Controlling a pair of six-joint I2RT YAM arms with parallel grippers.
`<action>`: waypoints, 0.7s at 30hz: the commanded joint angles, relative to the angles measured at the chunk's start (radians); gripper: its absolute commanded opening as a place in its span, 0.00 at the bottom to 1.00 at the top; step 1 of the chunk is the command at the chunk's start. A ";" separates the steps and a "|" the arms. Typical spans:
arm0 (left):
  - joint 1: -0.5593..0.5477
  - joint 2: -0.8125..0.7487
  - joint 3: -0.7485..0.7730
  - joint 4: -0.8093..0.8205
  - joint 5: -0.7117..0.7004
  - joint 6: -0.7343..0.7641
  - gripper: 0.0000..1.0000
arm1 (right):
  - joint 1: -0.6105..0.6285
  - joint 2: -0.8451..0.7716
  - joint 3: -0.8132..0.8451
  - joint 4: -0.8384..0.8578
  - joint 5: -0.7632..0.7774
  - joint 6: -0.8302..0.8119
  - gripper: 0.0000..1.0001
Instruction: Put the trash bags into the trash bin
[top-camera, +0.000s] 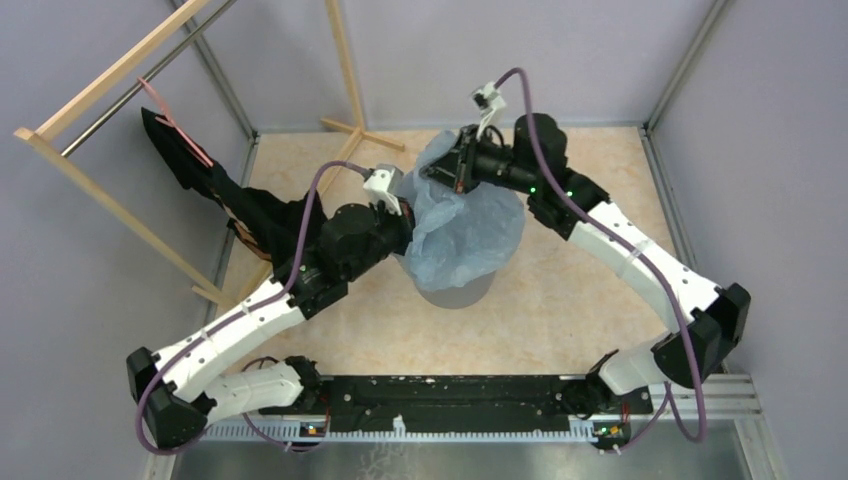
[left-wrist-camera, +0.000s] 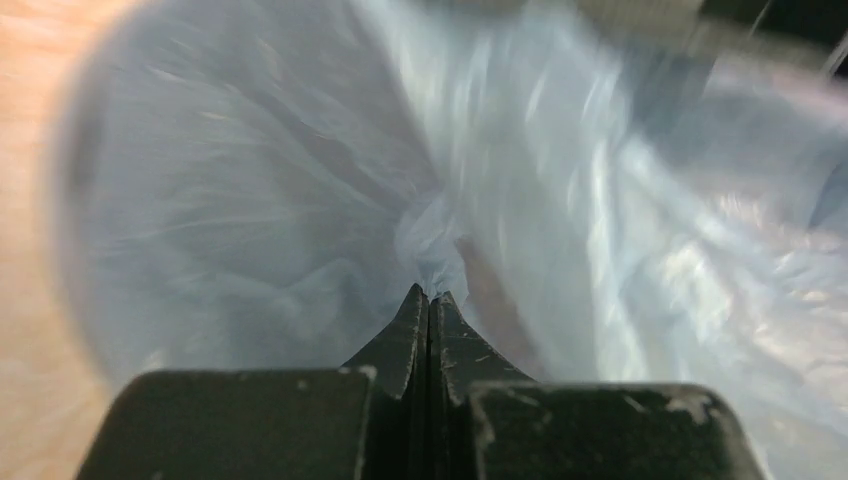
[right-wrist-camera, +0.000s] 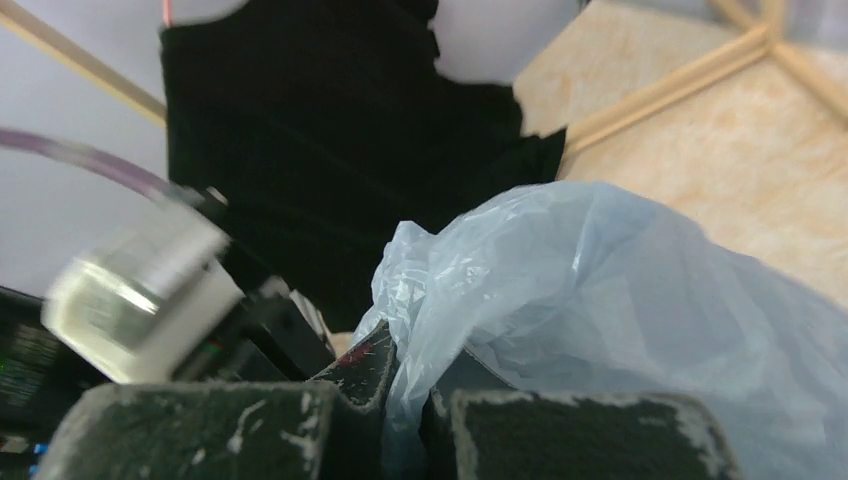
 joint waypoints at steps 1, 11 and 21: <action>0.035 -0.056 0.076 -0.101 -0.209 0.144 0.00 | 0.073 0.023 -0.014 0.115 0.029 -0.039 0.00; 0.121 0.015 0.233 -0.110 -0.206 0.148 0.00 | 0.090 -0.036 0.004 -0.205 0.367 -0.336 0.01; 0.139 0.074 0.341 -0.055 -0.163 0.197 0.00 | 0.073 -0.078 0.258 -0.574 0.434 -0.285 0.83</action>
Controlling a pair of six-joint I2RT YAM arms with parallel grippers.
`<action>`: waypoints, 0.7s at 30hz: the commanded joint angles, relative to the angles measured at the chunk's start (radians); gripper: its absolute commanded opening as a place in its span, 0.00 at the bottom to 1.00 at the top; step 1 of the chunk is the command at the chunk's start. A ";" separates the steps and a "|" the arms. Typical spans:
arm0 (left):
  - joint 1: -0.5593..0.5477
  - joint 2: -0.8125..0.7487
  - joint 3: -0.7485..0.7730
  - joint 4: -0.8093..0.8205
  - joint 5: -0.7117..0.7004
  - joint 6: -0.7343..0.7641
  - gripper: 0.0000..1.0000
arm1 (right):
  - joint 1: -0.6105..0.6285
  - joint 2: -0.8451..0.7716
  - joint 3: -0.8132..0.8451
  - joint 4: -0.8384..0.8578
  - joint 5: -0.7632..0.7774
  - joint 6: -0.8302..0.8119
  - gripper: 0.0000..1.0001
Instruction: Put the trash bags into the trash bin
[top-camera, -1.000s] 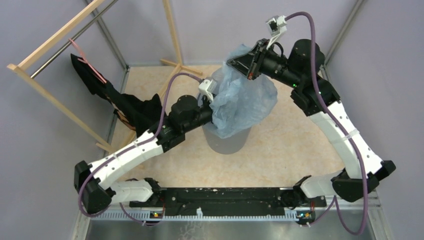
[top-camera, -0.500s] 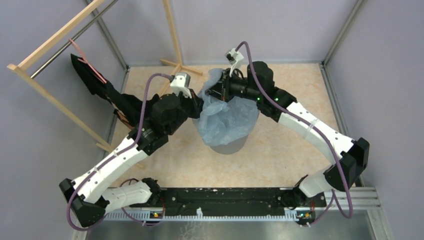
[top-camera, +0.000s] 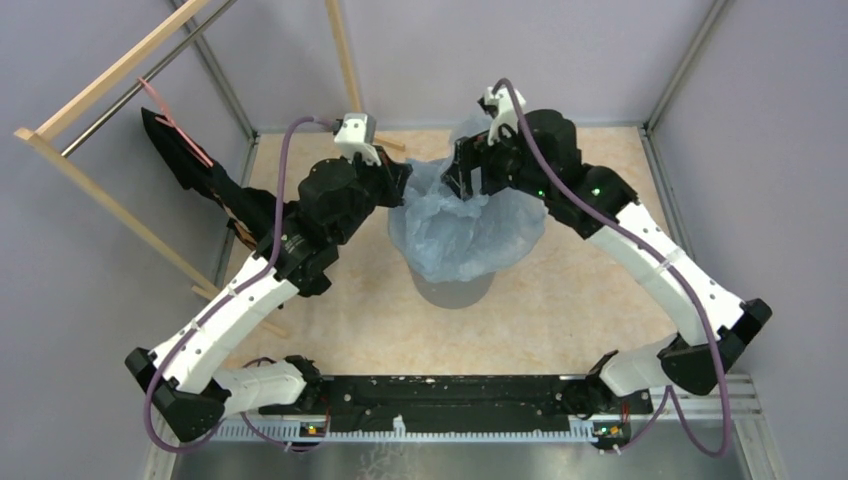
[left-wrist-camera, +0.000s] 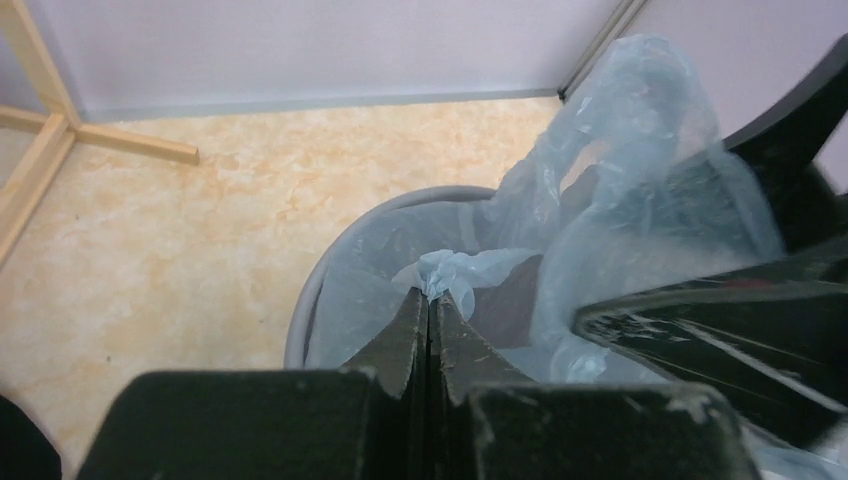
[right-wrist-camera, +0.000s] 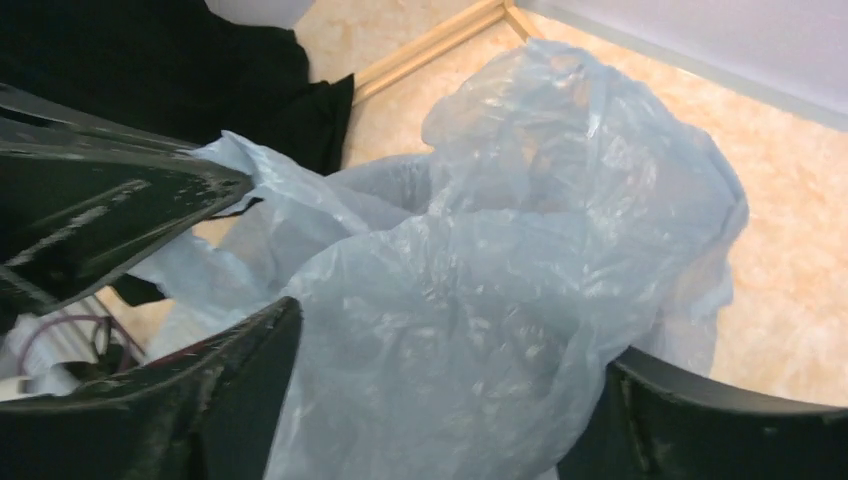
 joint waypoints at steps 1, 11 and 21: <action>0.006 -0.002 0.042 0.078 0.020 0.062 0.00 | -0.004 -0.086 0.158 -0.210 0.037 0.040 0.88; 0.007 -0.047 -0.018 0.160 0.029 0.189 0.00 | -0.004 -0.352 0.035 -0.246 -0.161 0.128 0.99; 0.022 -0.129 -0.148 0.222 0.055 0.221 0.00 | 0.001 -0.392 -0.146 -0.279 -0.198 0.164 0.60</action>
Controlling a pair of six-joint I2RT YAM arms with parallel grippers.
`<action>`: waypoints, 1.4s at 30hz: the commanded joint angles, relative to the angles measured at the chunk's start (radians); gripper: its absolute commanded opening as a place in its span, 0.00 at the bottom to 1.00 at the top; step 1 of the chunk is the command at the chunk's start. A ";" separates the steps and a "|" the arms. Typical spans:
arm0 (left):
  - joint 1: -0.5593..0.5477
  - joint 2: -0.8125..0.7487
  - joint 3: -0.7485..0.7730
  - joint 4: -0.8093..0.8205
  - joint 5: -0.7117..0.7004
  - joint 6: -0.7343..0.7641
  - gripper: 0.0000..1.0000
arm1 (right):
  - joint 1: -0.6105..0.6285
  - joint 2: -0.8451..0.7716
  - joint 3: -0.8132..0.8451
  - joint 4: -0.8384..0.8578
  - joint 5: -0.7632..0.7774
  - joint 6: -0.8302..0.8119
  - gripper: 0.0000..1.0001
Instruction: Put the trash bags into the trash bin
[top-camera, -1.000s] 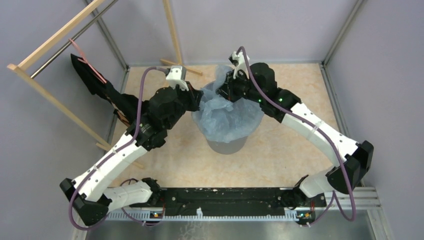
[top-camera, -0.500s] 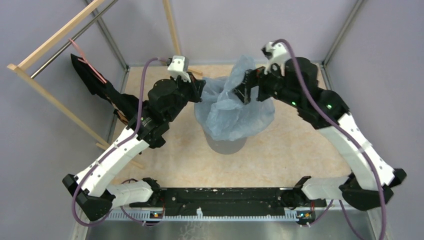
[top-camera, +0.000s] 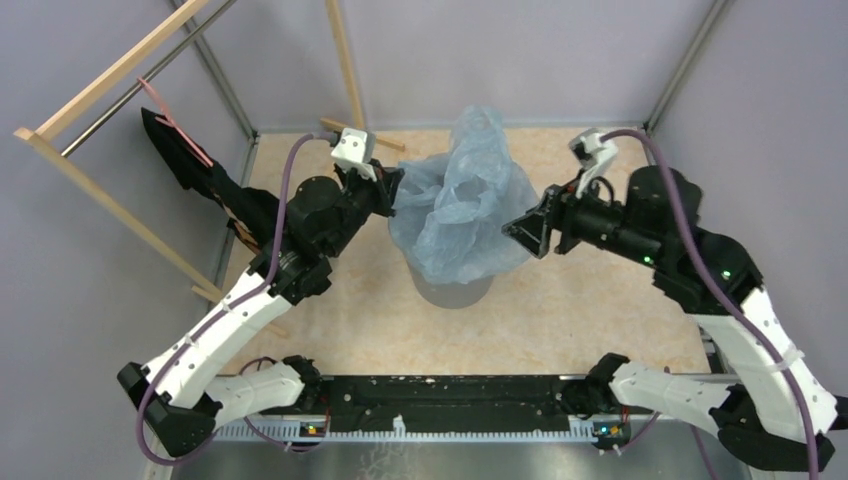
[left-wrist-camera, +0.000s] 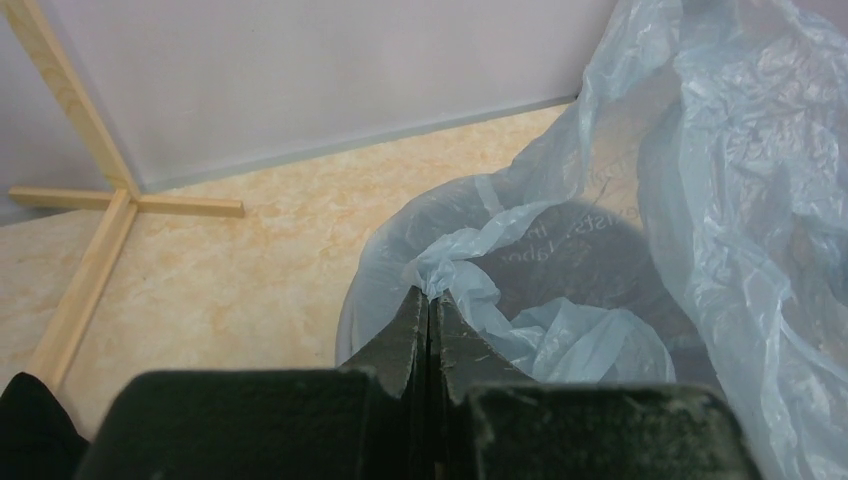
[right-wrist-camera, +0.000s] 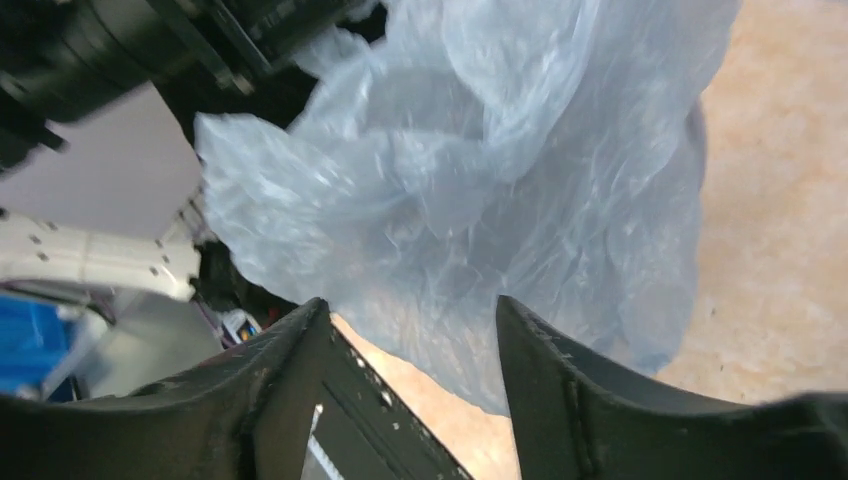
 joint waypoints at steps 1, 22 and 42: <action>0.020 -0.059 -0.046 0.087 0.048 0.022 0.00 | 0.015 0.069 -0.121 0.049 -0.122 0.049 0.52; 0.022 -0.170 -0.163 0.195 0.082 0.046 0.00 | 0.106 0.534 -0.265 0.463 0.384 0.096 0.52; 0.021 -0.131 -0.157 0.195 0.196 0.013 0.00 | 0.105 0.027 -0.293 0.249 0.363 0.104 0.92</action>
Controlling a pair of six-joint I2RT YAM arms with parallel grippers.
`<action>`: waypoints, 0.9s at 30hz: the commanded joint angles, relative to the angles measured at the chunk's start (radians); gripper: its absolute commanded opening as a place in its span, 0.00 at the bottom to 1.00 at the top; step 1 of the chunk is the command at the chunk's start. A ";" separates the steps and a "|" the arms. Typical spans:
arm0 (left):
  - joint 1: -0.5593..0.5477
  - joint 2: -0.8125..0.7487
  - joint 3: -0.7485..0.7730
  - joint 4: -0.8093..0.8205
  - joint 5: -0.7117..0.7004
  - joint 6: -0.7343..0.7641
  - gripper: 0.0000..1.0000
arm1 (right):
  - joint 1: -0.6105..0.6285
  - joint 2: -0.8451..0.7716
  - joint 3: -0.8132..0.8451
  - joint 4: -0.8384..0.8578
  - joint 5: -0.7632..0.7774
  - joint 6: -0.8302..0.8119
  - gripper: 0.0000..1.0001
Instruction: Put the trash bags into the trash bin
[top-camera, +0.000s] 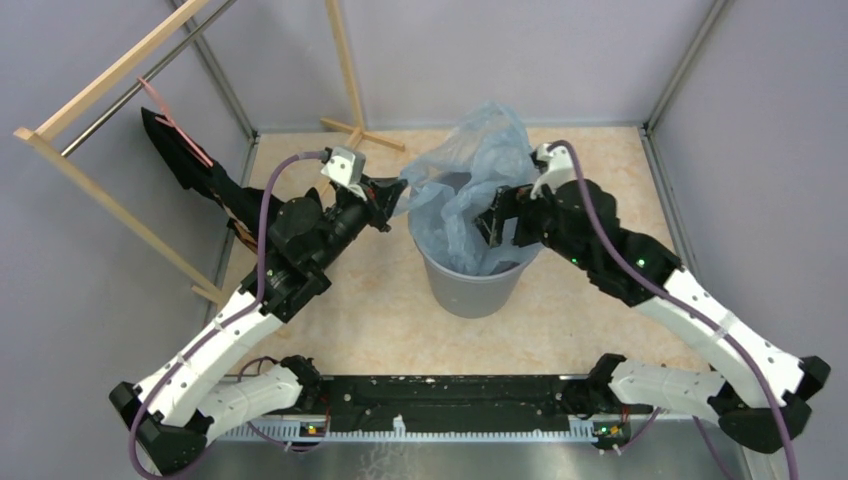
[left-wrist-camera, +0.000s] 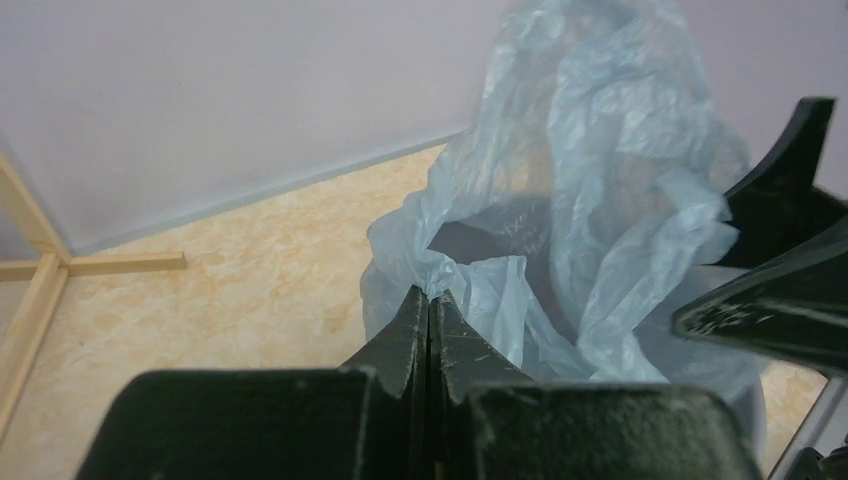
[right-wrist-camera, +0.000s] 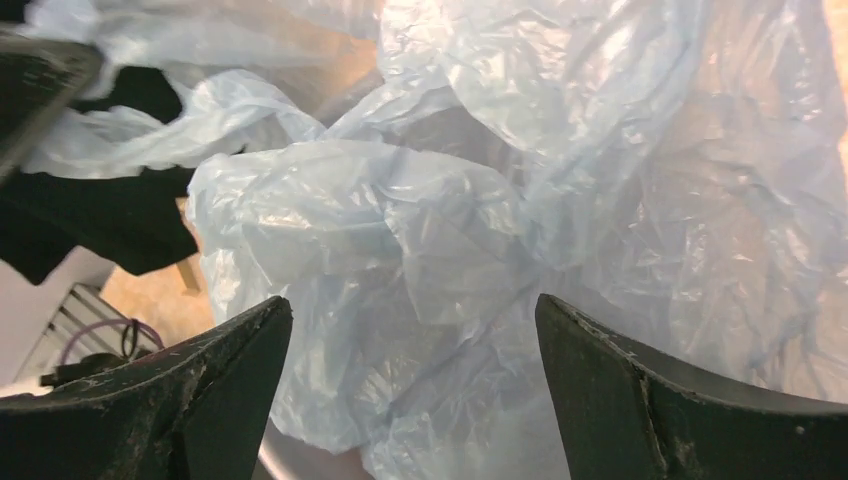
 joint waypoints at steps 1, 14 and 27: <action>0.005 -0.002 0.005 0.050 0.031 -0.009 0.00 | 0.003 -0.077 0.026 -0.034 0.046 0.014 0.93; 0.003 0.043 0.008 0.085 0.271 -0.042 0.00 | 0.003 -0.055 0.043 0.091 0.056 0.030 0.98; 0.003 0.039 0.018 0.031 0.079 -0.022 0.00 | 0.003 0.314 -0.082 0.362 0.000 -0.029 0.50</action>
